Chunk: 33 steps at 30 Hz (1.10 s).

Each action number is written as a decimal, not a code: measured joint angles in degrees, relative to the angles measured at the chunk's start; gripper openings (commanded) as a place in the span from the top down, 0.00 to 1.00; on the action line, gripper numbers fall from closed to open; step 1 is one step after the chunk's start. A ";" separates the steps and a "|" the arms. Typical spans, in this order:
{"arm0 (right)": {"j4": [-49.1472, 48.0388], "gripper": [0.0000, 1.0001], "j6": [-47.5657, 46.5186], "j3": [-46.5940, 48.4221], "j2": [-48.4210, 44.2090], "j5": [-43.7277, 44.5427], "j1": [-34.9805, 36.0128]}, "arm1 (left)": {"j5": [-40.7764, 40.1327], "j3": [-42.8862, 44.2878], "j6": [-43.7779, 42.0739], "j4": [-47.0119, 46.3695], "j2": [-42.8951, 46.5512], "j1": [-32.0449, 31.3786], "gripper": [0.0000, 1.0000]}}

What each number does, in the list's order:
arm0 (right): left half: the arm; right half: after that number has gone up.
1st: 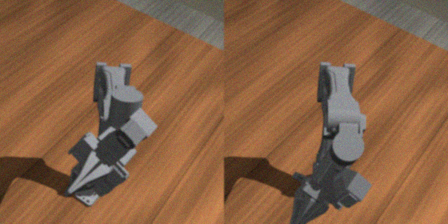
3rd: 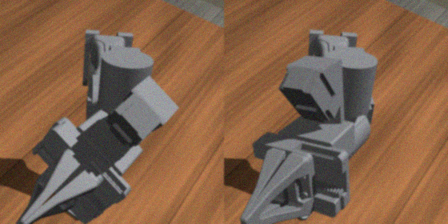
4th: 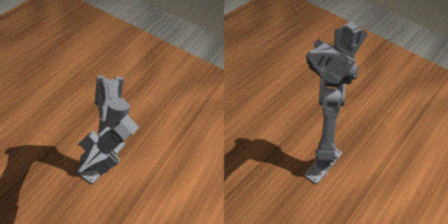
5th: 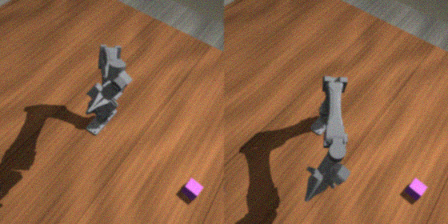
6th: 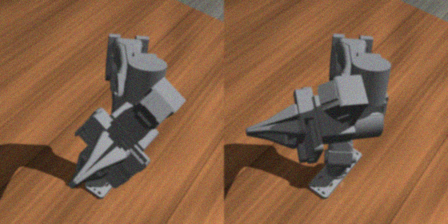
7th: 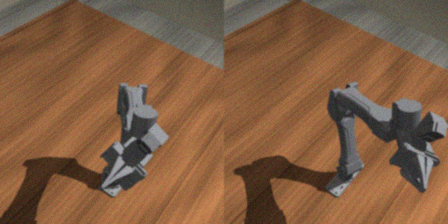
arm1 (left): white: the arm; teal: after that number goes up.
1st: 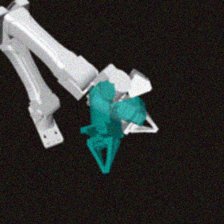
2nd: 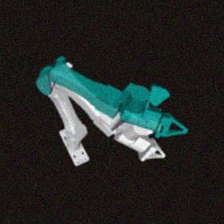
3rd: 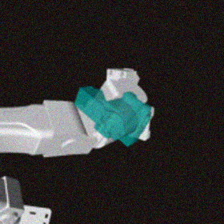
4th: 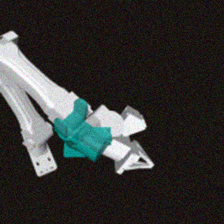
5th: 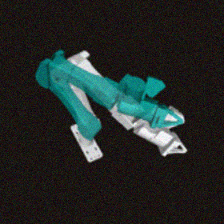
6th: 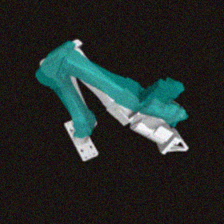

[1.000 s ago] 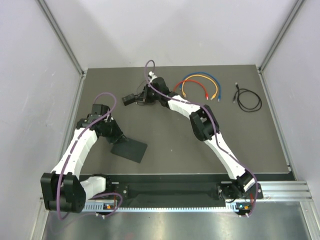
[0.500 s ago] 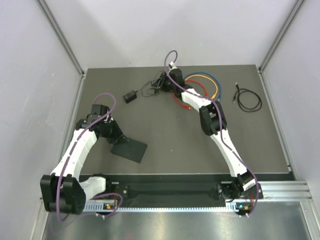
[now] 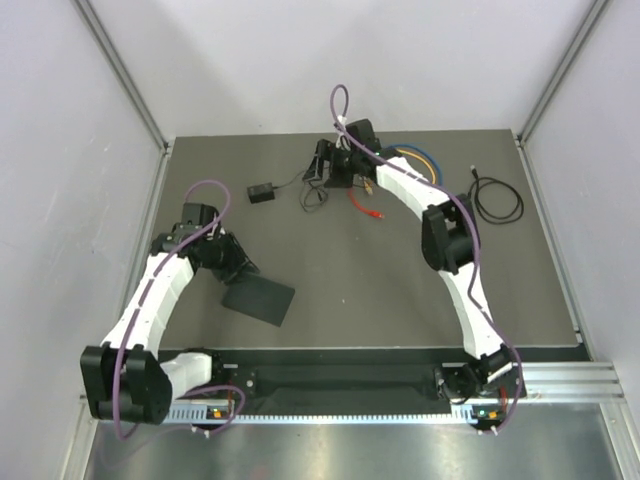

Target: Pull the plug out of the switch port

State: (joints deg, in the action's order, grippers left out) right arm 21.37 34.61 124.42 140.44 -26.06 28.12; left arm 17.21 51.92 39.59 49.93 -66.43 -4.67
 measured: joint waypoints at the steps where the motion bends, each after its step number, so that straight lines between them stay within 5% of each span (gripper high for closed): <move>1: 1.88 0.17 -0.68 -0.44 -1.70 -0.17 0.00 | 0.09 -0.02 0.22 -0.02 0.61 0.00 0.63; 5: 8.33 0.11 -3.19 -4.22 -9.77 -0.15 0.00 | 0.07 -0.09 1.49 0.24 3.50 0.00 0.65; 8: 15.50 0.09 -6.25 -5.55 -15.04 1.68 0.02 | -0.81 -0.11 3.52 2.10 4.83 -0.04 0.76; 17: 30.21 0.11 -14.80 -5.92 -18.12 1.73 0.11 | -1.11 -3.21 10.56 6.21 9.18 -0.07 0.74; 23: 24.11 0.44 -8.72 -12.55 -17.59 -1.81 0.04 | -0.04 -3.37 12.24 6.78 10.12 -0.11 0.74; 24: 21.11 0.69 -6.58 -14.84 -17.51 -2.93 0.07 | 0.00 -3.43 12.41 6.88 10.25 -0.13 0.74; 26: 16.87 0.96 -2.29 -17.25 -16.22 -6.01 0.24 | -0.02 -3.67 12.61 7.26 10.71 -0.15 0.74; 33: -12.37 1.00 20.57 -5.99 -1.68 -15.32 4.83 | -0.11 -3.87 12.59 8.20 11.32 -0.15 0.74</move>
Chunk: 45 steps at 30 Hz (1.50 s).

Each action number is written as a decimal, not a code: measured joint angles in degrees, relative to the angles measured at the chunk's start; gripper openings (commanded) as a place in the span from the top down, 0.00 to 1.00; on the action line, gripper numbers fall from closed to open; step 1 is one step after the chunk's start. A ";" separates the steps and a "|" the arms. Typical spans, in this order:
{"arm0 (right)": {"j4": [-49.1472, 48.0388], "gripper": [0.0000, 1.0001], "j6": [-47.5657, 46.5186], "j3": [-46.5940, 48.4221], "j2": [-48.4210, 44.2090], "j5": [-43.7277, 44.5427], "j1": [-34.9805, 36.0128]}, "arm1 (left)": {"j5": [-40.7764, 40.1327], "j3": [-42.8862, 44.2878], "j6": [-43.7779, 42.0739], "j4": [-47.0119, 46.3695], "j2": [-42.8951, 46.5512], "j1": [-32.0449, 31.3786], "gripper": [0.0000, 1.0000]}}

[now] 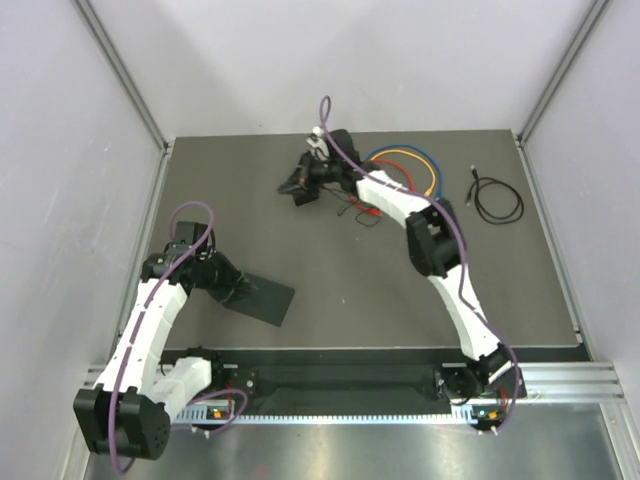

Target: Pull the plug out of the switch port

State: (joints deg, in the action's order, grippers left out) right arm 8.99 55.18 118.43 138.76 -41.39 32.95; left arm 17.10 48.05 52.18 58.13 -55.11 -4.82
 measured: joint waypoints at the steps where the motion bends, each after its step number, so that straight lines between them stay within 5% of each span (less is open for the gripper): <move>1: -2.78 1.00 3.19 4.04 2.91 -0.42 0.76 | -0.02 0.00 0.00 0.11 0.00 0.00 0.73; 5: -21.42 1.00 20.72 20.26 14.95 1.07 2.95 | -0.28 0.00 -0.50 0.48 -0.02 0.00 0.74; 6: -26.67 0.72 26.03 20.52 15.96 2.14 3.17 | -0.46 0.00 -0.76 0.57 -0.07 0.02 0.74; 9: -39.39 0.22 39.39 16.70 16.41 4.87 2.99 | -0.61 0.00 -1.60 0.68 -0.79 0.02 0.73; 14: -56.57 0.00 52.09 -2.21 11.41 3.56 1.64 | -0.15 0.00 -3.76 0.52 -3.54 0.02 0.73; 18: -62.79 0.00 56.39 -19.54 4.74 -1.46 0.15 | 1.53 0.02 -5.95 -0.35 -4.44 0.02 0.73; 27: -68.11 0.00 56.92 -35.12 -11.78 -13.77 -0.72 | 4.46 0.92 -10.23 -1.70 -5.29 0.02 0.73; 37: -22.53 0.00 18.53 -31.95 -23.80 -18.95 2.62 | 2.27 1.70 -11.69 -0.92 -6.60 0.46 0.72; 43: -9.38 0.00 6.84 -36.06 -23.93 -18.34 4.02 | 0.79 1.84 -12.15 -0.02 -6.64 0.70 0.73; 45: 1.84 0.23 -1.53 -33.05 -23.71 -14.23 4.42 | -0.83 1.84 -11.74 0.92 -6.54 0.87 0.78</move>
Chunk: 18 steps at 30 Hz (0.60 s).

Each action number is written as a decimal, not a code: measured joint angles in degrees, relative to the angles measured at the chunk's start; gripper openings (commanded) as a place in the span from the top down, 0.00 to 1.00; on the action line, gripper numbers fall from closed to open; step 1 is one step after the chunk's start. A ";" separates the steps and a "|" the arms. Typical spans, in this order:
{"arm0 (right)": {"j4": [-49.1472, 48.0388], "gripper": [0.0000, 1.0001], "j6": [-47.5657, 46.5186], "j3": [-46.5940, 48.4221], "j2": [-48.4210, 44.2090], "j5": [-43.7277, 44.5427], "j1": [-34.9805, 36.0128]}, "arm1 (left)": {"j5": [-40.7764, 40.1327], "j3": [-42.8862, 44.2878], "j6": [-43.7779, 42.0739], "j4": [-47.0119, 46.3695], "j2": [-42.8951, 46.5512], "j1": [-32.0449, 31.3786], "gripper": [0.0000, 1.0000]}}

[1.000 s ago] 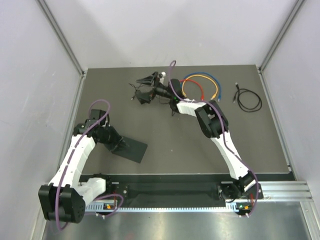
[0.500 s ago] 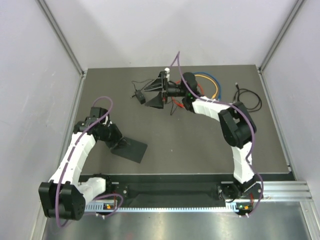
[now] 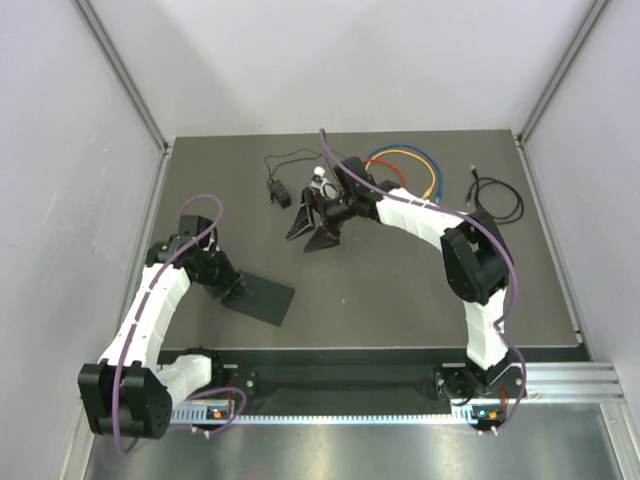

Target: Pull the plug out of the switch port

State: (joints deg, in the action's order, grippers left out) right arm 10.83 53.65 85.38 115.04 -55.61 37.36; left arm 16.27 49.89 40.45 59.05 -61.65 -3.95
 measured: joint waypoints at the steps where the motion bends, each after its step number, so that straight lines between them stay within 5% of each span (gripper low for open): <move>1: 5.84 0.37 -4.42 2.69 0.26 3.28 0.37 | -1.29 -0.04 0.39 0.66 0.13 0.24 0.80; 2: 10.36 0.62 -8.44 5.66 0.57 6.21 0.92 | -2.32 -0.24 0.87 1.14 0.33 0.50 0.86; 3: 13.62 0.71 -12.44 8.57 0.87 9.53 1.70 | -3.65 -0.66 1.75 1.68 0.70 0.79 1.00; 7: 19.74 0.94 -21.70 13.99 1.07 19.45 7.08 | -7.80 -3.65 5.73 4.92 0.76 1.46 1.00; 18: 23.78 1.00 -28.24 17.16 14.03 30.18 15.17 | -14.25 -8.37 14.71 4.70 -7.56 1.62 1.00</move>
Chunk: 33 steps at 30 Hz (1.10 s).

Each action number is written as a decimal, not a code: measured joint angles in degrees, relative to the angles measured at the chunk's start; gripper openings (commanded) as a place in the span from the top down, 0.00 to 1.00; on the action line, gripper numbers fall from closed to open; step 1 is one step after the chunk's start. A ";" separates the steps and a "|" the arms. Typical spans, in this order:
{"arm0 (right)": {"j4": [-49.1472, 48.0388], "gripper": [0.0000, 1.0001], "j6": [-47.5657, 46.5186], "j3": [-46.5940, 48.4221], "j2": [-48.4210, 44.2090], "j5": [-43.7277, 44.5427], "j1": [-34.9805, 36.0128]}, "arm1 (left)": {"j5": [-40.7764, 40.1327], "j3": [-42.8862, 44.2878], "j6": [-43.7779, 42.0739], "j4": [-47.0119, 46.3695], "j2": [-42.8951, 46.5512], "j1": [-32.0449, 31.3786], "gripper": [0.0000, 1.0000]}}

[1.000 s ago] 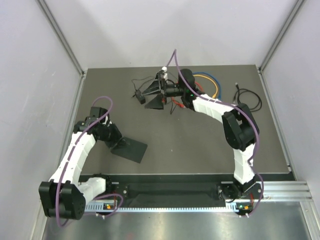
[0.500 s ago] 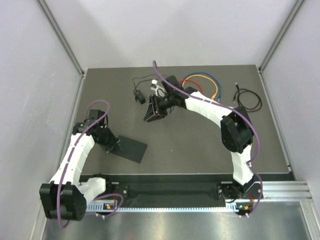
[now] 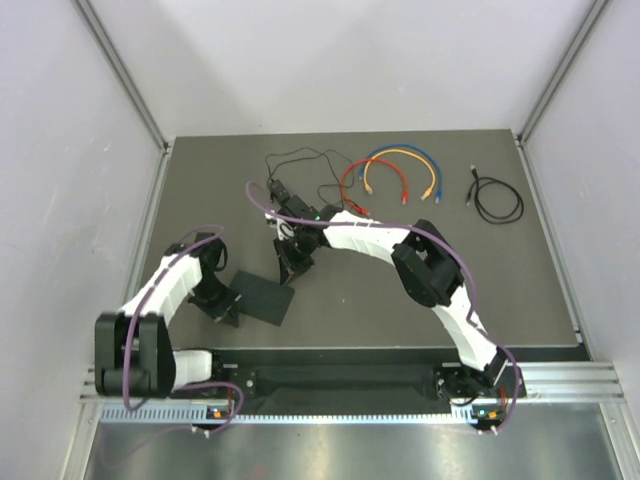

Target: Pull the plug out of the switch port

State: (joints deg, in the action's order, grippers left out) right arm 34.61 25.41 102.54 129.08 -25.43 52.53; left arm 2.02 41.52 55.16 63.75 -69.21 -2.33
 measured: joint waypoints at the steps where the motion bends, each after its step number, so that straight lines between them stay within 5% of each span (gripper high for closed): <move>1: 0.00 1.00 0.11 0.09 0.39 -1.11 -0.22 | 0.04 -0.20 0.57 -0.81 -2.51 -0.02 1.00; 13: 0.83 1.00 -2.93 5.49 6.38 -1.22 -0.59 | -4.04 0.09 3.63 -5.25 -12.63 -0.09 1.00; 27: -1.77 1.00 -0.70 2.40 5.18 -3.10 -0.83 | -7.63 15.98 -1.64 -7.08 -27.69 -0.07 1.00; 33: -5.79 1.00 4.63 -3.37 2.58 -5.97 -0.79 | -1.44 25.92 -7.76 -13.25 -34.60 -0.26 1.00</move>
State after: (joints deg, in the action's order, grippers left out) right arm 28.82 30.04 99.18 131.66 -31.40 51.75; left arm 0.58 67.44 47.40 50.50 -103.81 -2.59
